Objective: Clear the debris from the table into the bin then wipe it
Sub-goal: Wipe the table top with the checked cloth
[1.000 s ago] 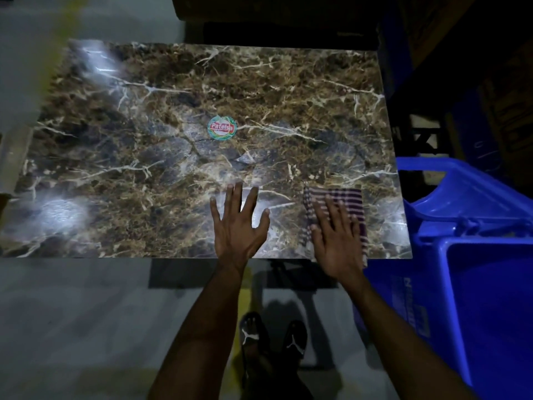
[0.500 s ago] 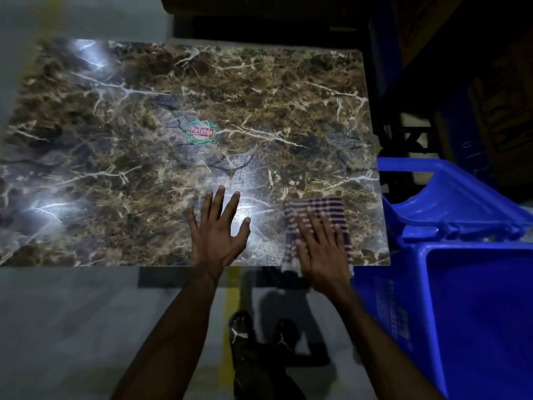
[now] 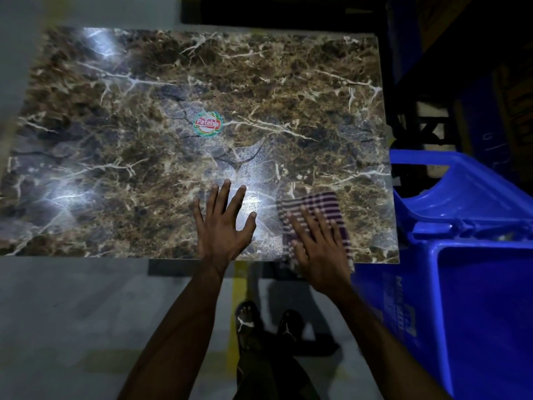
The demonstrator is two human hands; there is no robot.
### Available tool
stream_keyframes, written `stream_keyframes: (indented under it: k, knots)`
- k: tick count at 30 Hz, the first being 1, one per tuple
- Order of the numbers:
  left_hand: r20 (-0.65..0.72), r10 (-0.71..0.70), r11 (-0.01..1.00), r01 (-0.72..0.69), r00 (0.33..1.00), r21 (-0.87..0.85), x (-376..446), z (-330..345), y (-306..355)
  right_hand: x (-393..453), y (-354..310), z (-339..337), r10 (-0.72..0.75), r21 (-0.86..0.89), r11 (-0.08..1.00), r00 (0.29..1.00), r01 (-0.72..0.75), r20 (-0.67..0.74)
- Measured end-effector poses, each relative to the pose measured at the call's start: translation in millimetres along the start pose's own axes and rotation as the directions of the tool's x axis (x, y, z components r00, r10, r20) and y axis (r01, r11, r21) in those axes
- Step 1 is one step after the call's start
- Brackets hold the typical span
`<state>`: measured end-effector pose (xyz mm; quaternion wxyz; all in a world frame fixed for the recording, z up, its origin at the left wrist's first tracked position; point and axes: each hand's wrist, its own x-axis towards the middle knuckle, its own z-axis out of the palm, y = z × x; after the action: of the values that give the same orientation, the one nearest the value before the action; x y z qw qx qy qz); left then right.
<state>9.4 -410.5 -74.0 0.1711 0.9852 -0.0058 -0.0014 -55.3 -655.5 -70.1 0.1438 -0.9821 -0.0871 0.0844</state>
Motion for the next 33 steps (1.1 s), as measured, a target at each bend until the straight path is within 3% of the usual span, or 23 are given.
stream_keyframes:
  k: [4,7,11,15,17,23,26,30,33]
  knots:
    - [-0.011,0.006,1.000,-0.006,1.000,0.000,0.2,1.8,-0.6,15.8,21.9,-11.0,0.211,0.039,0.977,0.977,-0.211,0.004]
    - [-0.012,0.027,0.999,-0.027,1.000,0.039,-0.4,3.2,-0.8,49.9,14.5,-12.8,0.254,0.057,0.966,0.967,-0.252,-0.031]
    - [-0.006,0.067,0.995,-0.066,0.998,0.080,-0.2,4.7,-0.7,70.5,-9.8,-7.1,0.189,0.052,0.981,0.982,-0.188,-0.027]
    - [0.016,0.117,0.989,-0.118,0.993,0.087,-0.7,9.3,-3.5,31.0,-23.6,3.0,0.014,0.030,0.999,0.999,-0.013,-0.037]
    - [0.012,0.159,0.985,-0.160,0.987,0.069,-0.1,12.0,-4.2,6.5,-16.4,4.4,-0.002,0.025,1.000,0.999,0.002,-0.039]
    - [0.029,0.356,0.928,-0.357,0.934,0.110,2.5,16.4,-7.7,6.7,32.6,-9.9,0.276,0.041,0.961,0.960,-0.275,-0.036]
    - [0.073,0.404,0.898,-0.411,0.912,0.158,3.2,15.4,-5.8,44.8,24.8,-11.1,0.325,0.046,0.945,0.944,-0.323,-0.059]
    - [0.086,0.360,0.920,-0.369,0.929,0.130,6.1,10.9,0.1,42.0,0.2,-3.8,0.185,0.012,0.983,0.982,-0.184,-0.044]
    - [0.047,0.189,0.981,-0.190,0.981,0.033,-1.3,15.2,33.4,-3.5,0.7,-0.4,0.050,-0.003,0.999,0.998,-0.051,-0.038]
